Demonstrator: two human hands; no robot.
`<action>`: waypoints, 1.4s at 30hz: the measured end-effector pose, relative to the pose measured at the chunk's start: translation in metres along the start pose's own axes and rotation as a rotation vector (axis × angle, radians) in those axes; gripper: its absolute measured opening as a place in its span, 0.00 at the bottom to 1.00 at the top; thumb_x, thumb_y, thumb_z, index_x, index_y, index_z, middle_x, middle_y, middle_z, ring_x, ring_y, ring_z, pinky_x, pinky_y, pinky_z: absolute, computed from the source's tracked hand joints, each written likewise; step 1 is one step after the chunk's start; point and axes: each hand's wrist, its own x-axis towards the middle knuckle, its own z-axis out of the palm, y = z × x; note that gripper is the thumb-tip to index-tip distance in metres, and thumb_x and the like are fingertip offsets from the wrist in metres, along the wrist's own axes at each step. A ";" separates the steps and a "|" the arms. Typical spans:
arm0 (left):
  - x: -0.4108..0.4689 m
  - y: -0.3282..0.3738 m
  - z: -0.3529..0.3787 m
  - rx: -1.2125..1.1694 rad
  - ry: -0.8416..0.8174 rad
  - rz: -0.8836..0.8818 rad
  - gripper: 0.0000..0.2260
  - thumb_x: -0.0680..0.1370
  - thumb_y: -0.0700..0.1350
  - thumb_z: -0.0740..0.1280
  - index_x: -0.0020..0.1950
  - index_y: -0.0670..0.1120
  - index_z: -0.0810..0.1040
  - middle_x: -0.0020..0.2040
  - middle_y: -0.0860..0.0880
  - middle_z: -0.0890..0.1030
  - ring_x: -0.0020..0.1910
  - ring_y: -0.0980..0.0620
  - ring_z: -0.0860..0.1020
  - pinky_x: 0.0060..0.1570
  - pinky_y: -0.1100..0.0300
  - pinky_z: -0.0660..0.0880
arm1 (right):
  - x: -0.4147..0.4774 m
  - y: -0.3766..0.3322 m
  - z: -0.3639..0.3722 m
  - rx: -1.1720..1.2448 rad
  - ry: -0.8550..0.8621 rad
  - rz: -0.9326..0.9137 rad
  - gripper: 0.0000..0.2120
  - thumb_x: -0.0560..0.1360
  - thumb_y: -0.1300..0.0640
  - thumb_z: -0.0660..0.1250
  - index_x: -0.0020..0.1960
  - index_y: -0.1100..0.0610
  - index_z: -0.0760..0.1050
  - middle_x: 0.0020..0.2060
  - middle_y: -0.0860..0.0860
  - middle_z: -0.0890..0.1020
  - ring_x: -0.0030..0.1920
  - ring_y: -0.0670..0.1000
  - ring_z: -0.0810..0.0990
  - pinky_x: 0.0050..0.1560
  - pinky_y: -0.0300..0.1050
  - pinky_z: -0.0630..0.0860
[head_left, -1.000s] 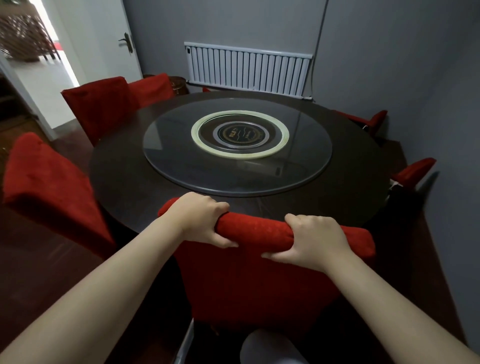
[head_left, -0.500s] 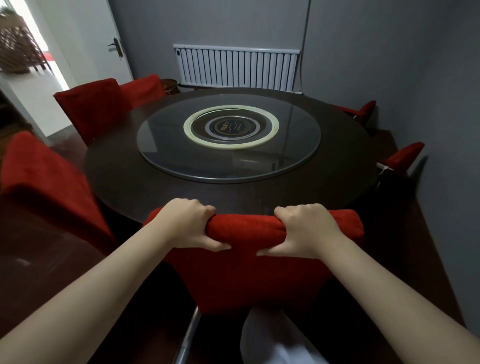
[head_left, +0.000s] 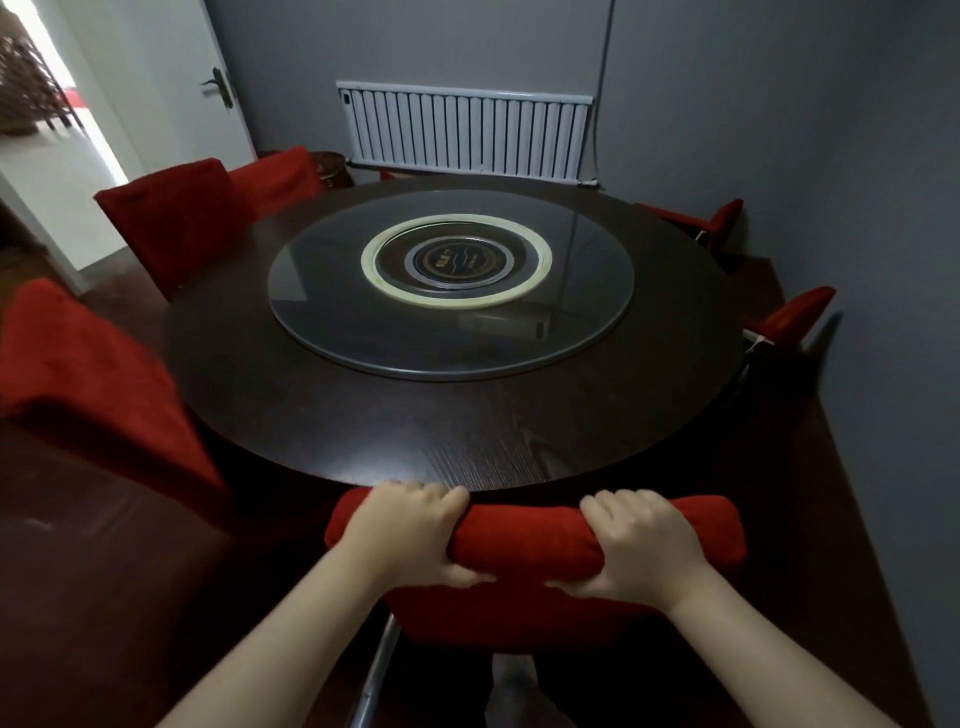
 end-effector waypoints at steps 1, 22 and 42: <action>-0.006 0.008 0.004 -0.017 -0.010 -0.001 0.31 0.59 0.77 0.63 0.34 0.48 0.73 0.27 0.53 0.75 0.23 0.50 0.74 0.24 0.62 0.67 | -0.008 -0.001 0.000 -0.003 -0.001 -0.008 0.34 0.63 0.24 0.62 0.34 0.57 0.75 0.27 0.50 0.74 0.25 0.52 0.74 0.26 0.45 0.72; -0.058 0.072 -0.001 0.081 -0.424 -0.360 0.38 0.61 0.77 0.63 0.61 0.52 0.70 0.54 0.52 0.76 0.54 0.48 0.76 0.55 0.53 0.67 | -0.054 -0.052 -0.018 0.018 -0.462 0.152 0.39 0.57 0.23 0.65 0.51 0.55 0.73 0.42 0.50 0.78 0.41 0.54 0.78 0.40 0.48 0.70; -0.012 0.053 -0.165 -1.525 0.707 -0.415 0.23 0.81 0.60 0.48 0.73 0.54 0.67 0.72 0.60 0.68 0.74 0.62 0.60 0.73 0.58 0.53 | 0.073 -0.094 -0.148 1.362 0.172 0.555 0.26 0.78 0.36 0.48 0.75 0.39 0.57 0.74 0.33 0.57 0.74 0.36 0.53 0.75 0.56 0.54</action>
